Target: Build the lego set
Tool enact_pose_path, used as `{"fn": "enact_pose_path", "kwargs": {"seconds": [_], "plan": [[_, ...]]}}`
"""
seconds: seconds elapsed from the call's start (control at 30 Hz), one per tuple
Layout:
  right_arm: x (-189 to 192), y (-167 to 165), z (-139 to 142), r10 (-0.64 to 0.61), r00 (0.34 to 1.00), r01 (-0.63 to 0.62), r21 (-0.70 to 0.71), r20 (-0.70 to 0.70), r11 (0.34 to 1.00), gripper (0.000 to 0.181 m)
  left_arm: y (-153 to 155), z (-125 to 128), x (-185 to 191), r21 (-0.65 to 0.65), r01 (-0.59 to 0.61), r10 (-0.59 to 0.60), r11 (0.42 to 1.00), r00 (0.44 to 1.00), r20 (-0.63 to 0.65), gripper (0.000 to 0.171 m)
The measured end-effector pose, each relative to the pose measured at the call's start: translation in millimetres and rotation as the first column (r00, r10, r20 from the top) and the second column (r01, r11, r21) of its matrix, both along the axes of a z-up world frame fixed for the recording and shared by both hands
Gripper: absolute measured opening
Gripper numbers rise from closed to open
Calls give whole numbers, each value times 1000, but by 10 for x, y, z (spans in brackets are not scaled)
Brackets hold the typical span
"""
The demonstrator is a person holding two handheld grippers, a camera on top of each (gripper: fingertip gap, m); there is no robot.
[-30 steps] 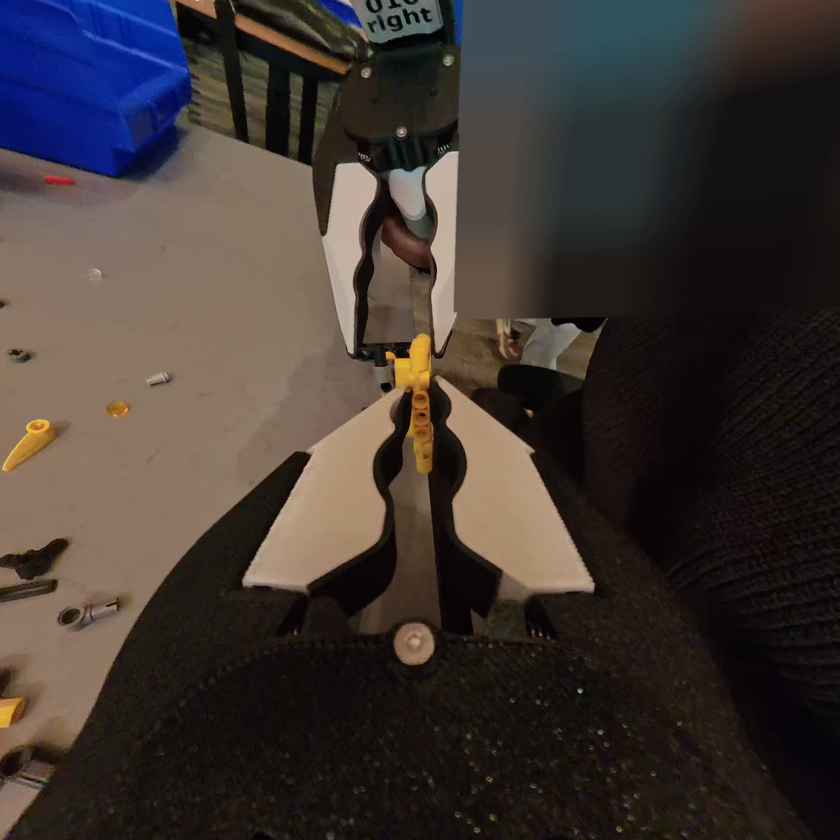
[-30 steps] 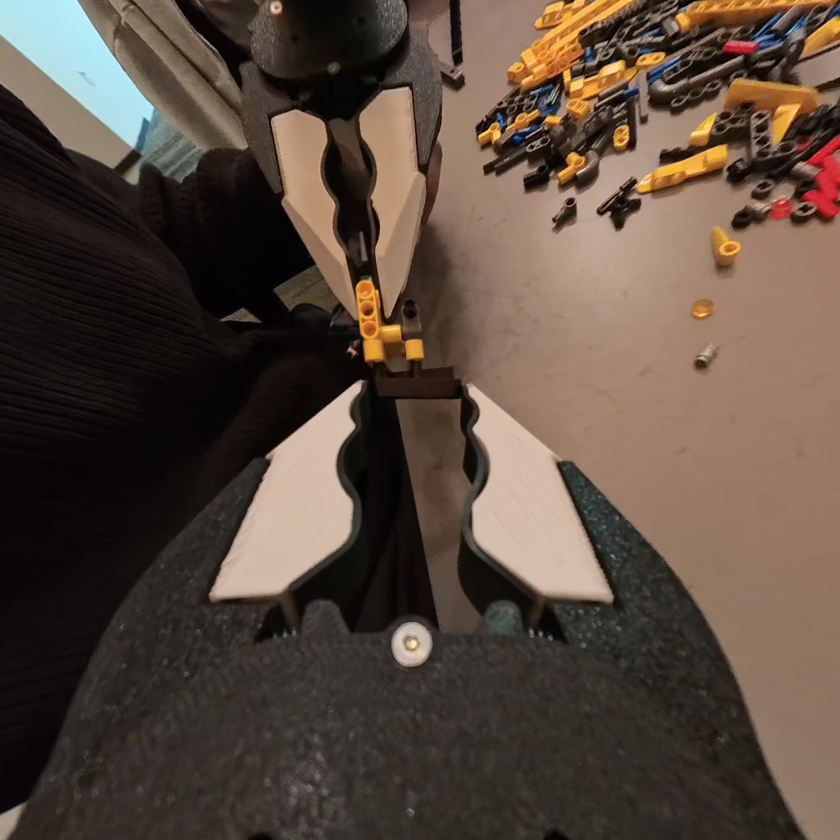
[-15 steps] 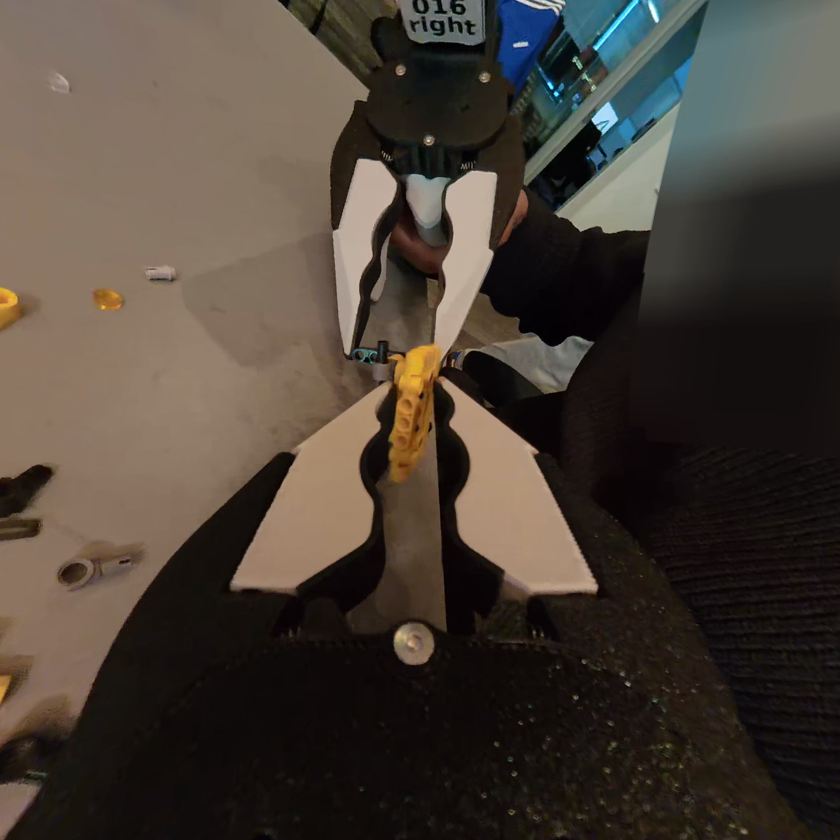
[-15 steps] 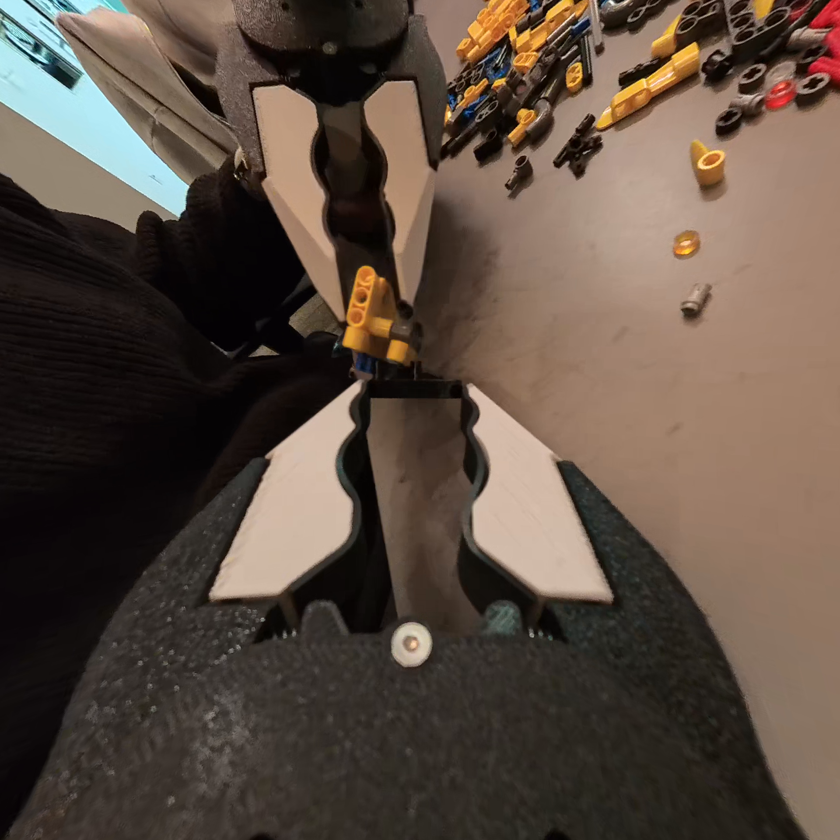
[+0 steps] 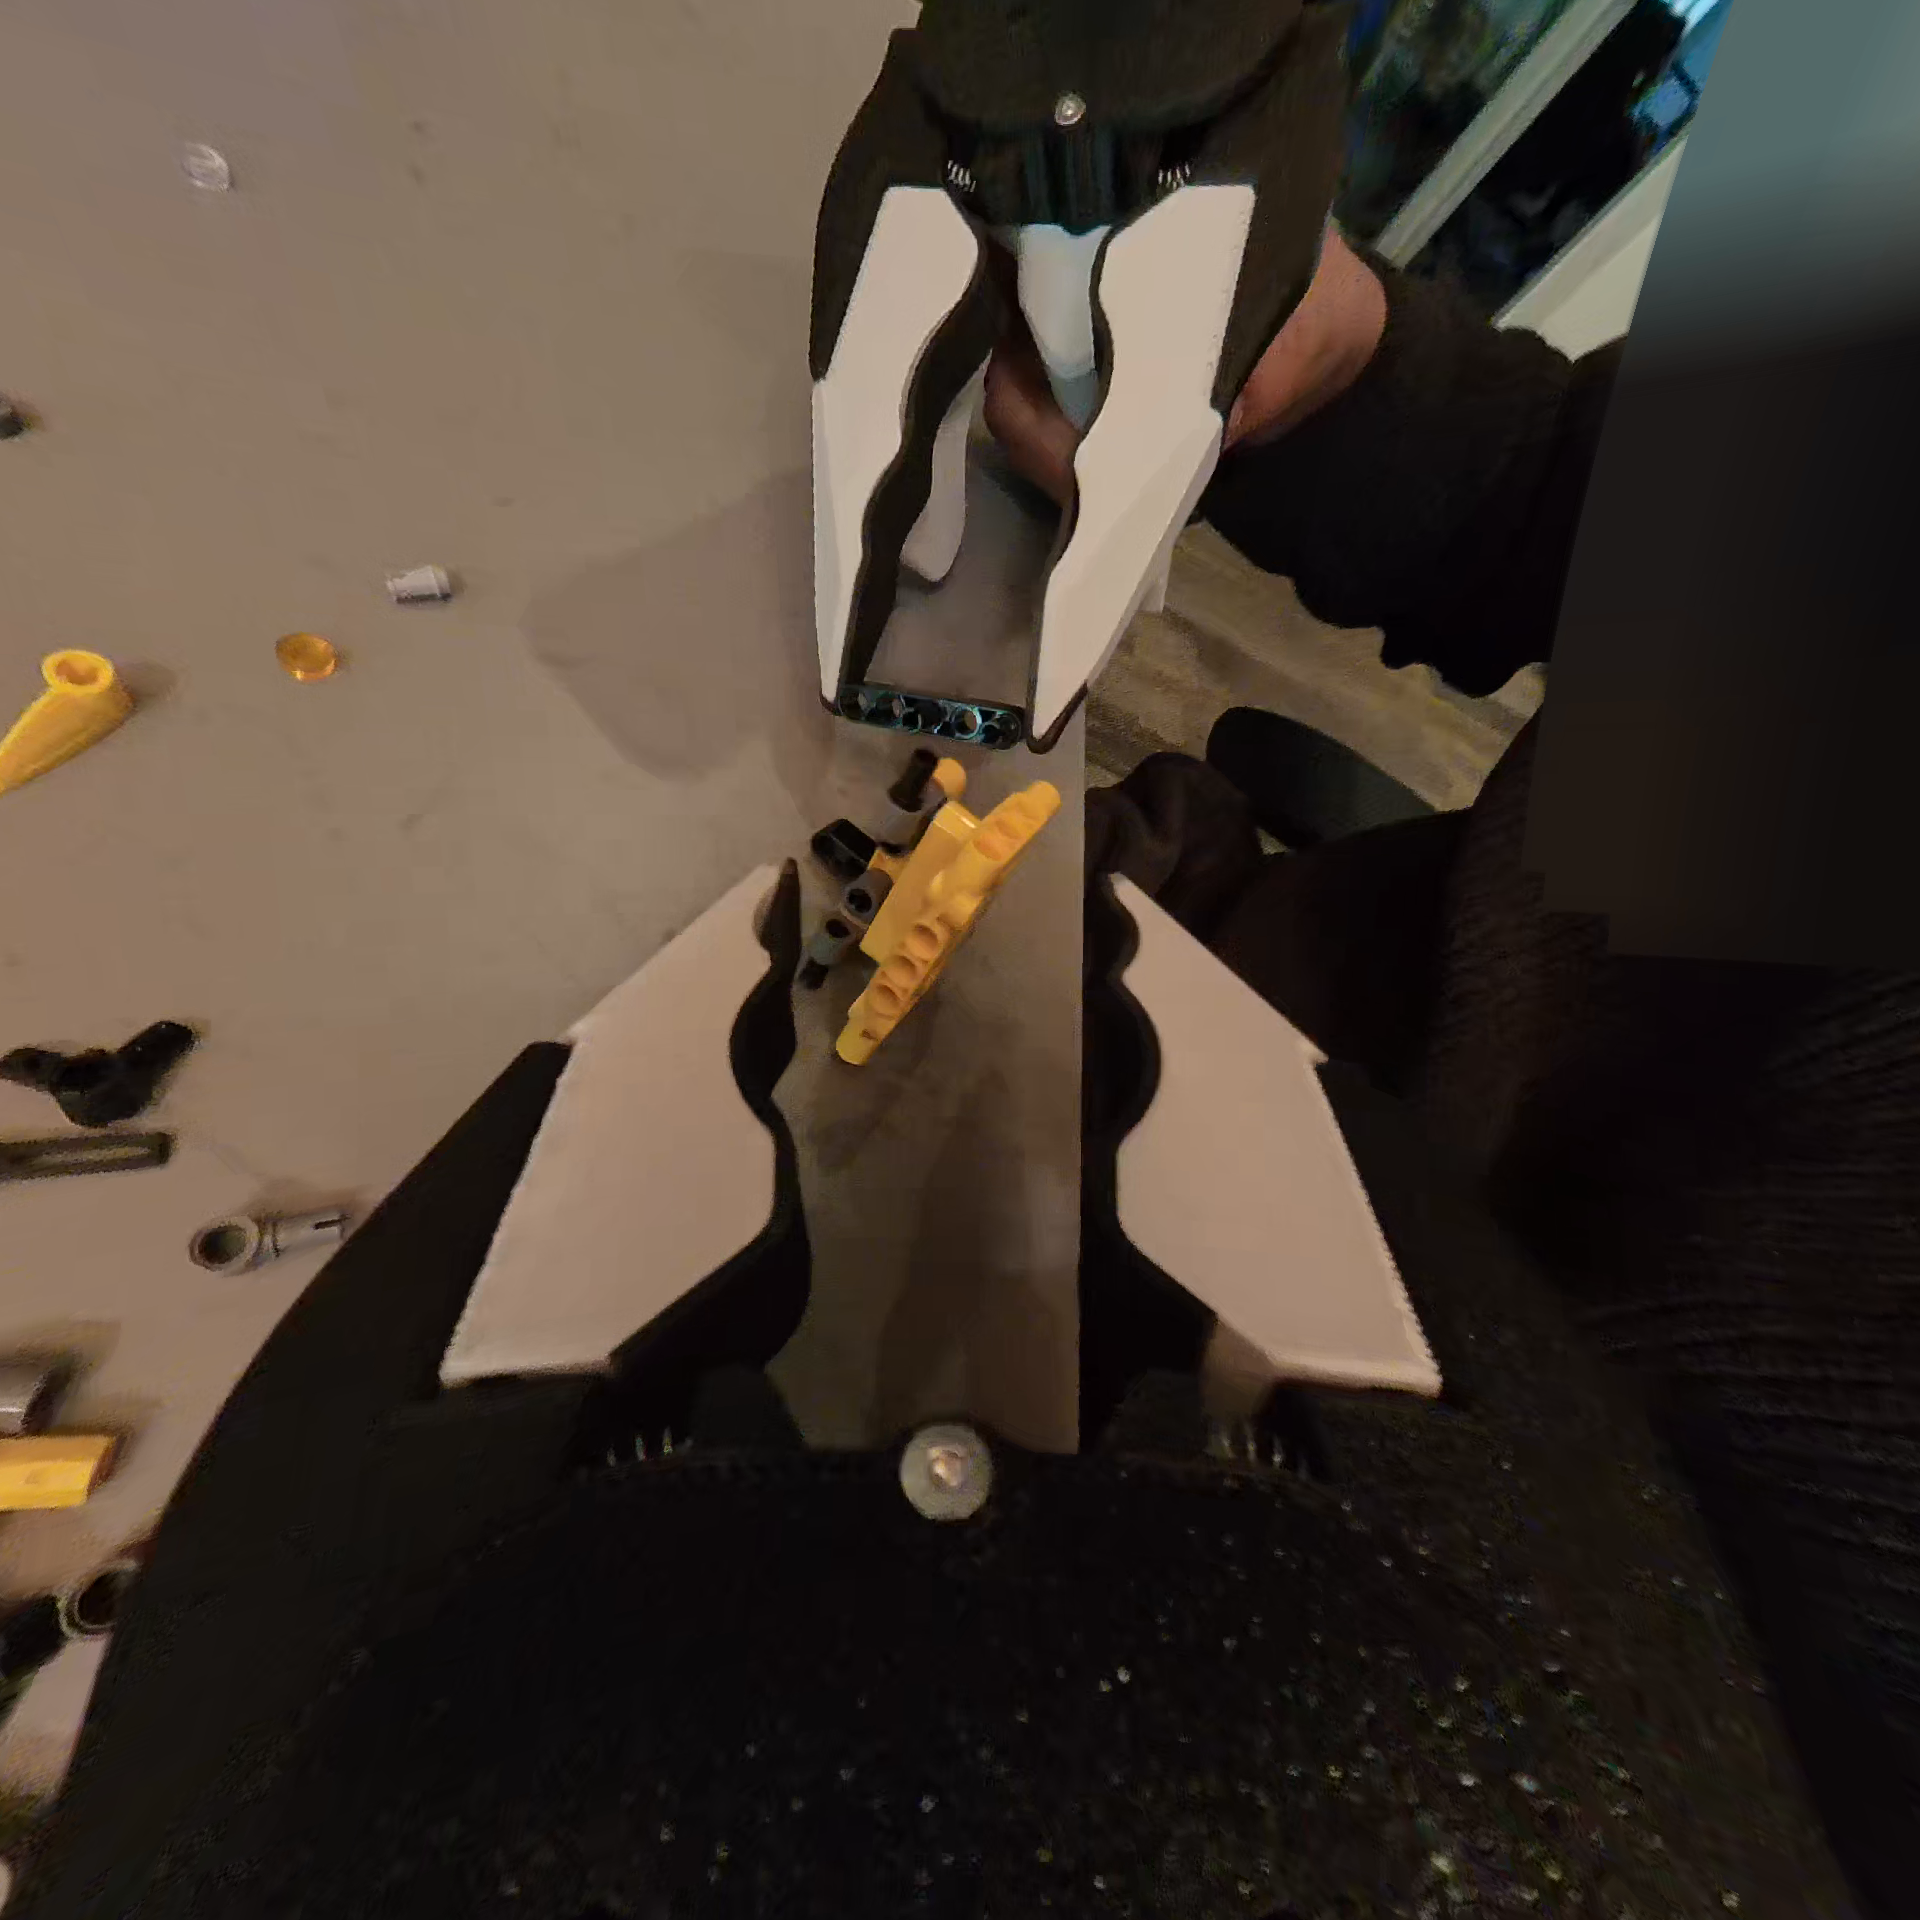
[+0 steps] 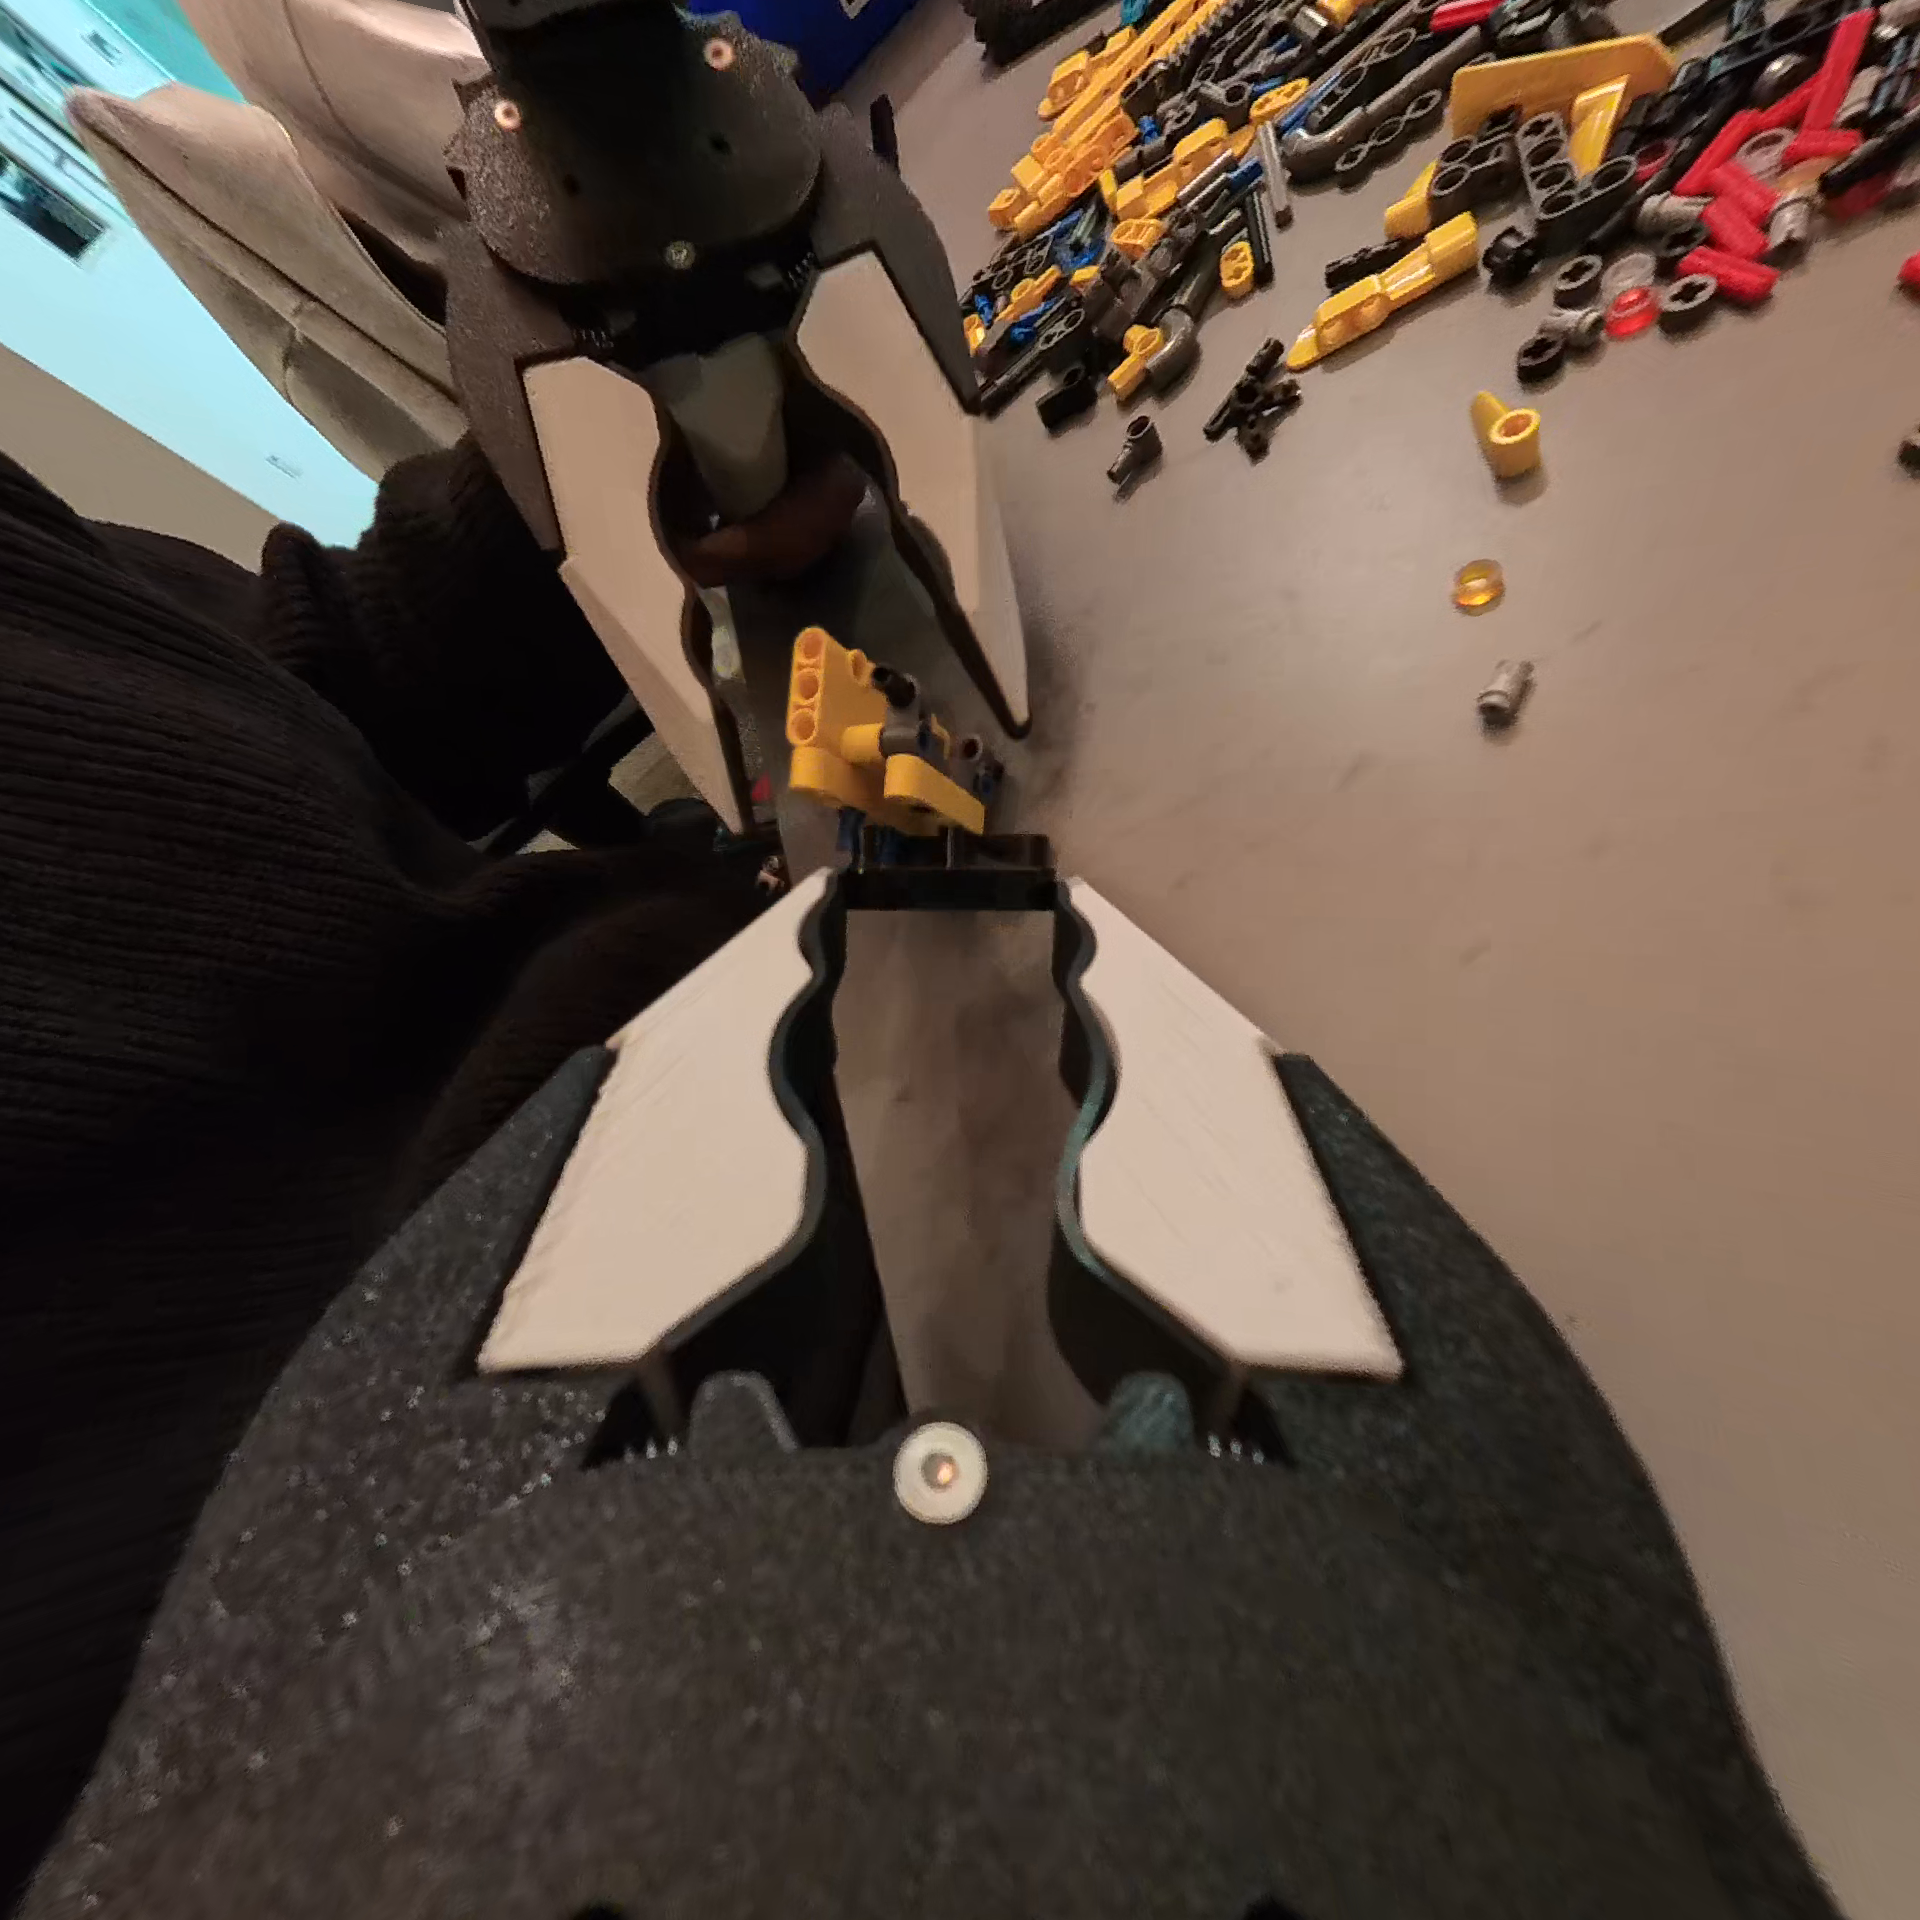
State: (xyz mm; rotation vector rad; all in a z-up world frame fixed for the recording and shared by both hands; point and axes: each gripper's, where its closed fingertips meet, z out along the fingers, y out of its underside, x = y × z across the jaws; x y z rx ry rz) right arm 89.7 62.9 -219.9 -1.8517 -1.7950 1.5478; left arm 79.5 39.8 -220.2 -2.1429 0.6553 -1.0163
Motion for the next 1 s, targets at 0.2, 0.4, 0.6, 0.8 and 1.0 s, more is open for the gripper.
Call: {"fn": "enact_pose_path", "kwargs": {"seconds": [0.2,0.4,0.6,0.8,1.0], "plan": [[57,-76,49,18,998,-9,160,-53,987,39,41,235,-12,170,-14,6,985,999,46,67],[67,-62,103,-6,995,24,184,-96,983,38,83,327,-19,214,-21,9,977,998,58,61],[120,-77,184,-12,990,34,157,-141,987,38,87,376,26,243,-17,1,970,998,65,62],[119,-15,458,-22,948,135,339,-318,931,38,198,648,61,148,-168,143,975,976,167,34],[111,4,828,-45,854,297,415,-518,860,38,174,792,225,-28,-218,215,976,922,320,32]]}}
